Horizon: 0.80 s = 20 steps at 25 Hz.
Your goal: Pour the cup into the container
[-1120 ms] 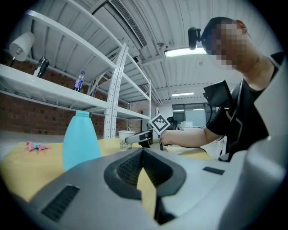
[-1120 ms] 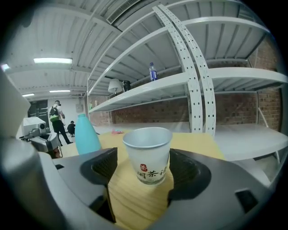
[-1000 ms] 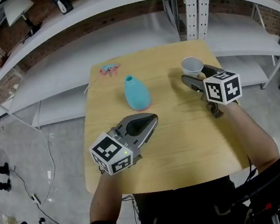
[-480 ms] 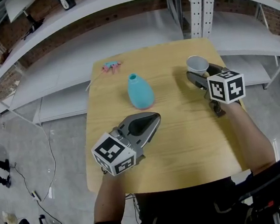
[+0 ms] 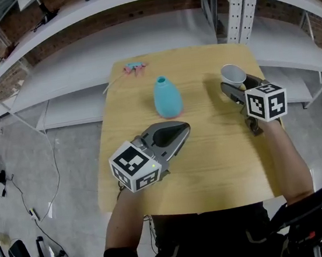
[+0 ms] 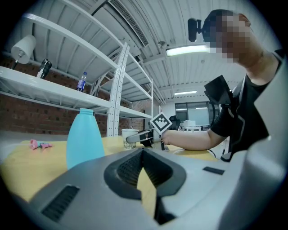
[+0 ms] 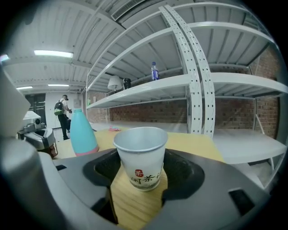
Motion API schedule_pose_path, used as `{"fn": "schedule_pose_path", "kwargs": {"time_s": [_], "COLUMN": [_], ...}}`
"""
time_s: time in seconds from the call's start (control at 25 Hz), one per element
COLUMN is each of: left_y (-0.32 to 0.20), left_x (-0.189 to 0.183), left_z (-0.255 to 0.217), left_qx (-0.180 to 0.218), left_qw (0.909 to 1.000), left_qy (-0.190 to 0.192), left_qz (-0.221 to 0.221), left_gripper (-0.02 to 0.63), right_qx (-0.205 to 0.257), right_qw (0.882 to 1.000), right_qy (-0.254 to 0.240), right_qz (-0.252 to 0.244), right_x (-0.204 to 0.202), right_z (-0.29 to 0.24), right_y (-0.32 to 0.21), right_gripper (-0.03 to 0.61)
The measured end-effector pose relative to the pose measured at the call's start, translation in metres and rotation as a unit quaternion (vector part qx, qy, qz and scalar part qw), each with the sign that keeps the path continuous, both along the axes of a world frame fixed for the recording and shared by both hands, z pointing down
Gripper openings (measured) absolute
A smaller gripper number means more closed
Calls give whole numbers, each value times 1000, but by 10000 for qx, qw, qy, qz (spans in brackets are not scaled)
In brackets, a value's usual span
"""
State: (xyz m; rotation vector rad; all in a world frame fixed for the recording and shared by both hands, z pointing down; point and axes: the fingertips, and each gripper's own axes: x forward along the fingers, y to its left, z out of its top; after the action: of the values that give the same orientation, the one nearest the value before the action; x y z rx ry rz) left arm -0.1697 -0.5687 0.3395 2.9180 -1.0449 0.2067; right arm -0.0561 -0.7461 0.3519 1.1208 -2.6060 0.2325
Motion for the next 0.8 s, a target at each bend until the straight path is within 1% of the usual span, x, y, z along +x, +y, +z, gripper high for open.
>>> {"fn": "schedule_pose_path", "kwargs": {"time_s": [0.12, 0.28, 0.4, 0.6, 0.8], "left_y": [-2, -3, -3, -3, -3], "left_x": [-2, -3, -3, -1, -2], "left_z": [-1, -1, -1, -1, 0], "left_qx": [-21, -48, -43, -56, -48], "left_qw": [10000, 10000, 10000, 10000, 9999], "left_qy": [10, 26, 31, 27, 24], "left_qz": [-45, -67, -76, -72, -95], "left_gripper": [2, 2, 2, 2, 2], "right_qx": [97, 380, 580, 1132, 1431], "right_qw": [9997, 9974, 9936, 9809, 9676], "right_qy": [74, 267, 553, 1276, 1756], "right_qz": [-208, -551, -796, -931, -1113], "right_x": [-11, -35, -53, -67, -84], "right_z": [-12, -37, -49, -70, -87], "right_y": [8, 25, 38, 46, 52], "right_gripper": [302, 302, 302, 302, 302]}}
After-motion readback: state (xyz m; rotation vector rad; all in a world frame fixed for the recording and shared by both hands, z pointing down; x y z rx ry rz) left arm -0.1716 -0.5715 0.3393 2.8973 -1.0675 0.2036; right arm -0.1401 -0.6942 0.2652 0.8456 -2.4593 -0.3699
